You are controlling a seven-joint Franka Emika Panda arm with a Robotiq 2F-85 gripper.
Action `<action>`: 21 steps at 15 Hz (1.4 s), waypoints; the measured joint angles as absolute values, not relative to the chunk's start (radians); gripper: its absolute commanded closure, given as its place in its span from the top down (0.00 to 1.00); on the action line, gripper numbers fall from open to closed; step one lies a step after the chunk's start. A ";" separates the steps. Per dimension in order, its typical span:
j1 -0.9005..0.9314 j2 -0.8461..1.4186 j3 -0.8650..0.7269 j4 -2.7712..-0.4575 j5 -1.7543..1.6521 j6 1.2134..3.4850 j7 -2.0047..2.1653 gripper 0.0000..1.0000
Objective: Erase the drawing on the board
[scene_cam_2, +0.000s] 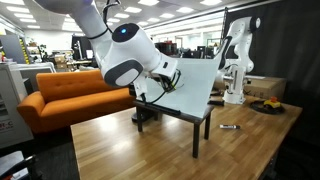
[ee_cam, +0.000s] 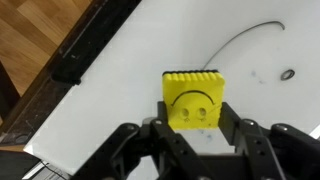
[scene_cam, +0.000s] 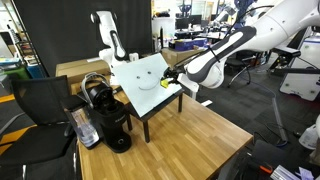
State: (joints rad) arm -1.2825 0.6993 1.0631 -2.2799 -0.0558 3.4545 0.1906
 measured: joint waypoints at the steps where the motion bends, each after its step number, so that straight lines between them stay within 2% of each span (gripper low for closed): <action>1: -1.283 0.699 1.063 -2.280 -0.056 3.455 0.191 0.52; 7: -1.283 0.699 1.063 -2.280 -0.056 3.455 0.191 0.52; 8: -1.283 0.699 1.063 -2.280 -0.056 3.455 0.191 0.27; 21: -1.283 0.699 1.063 -2.223 -0.069 3.455 0.191 0.27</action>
State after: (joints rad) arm -1.2826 0.6994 1.0627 -2.2234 -0.0689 3.4547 0.1906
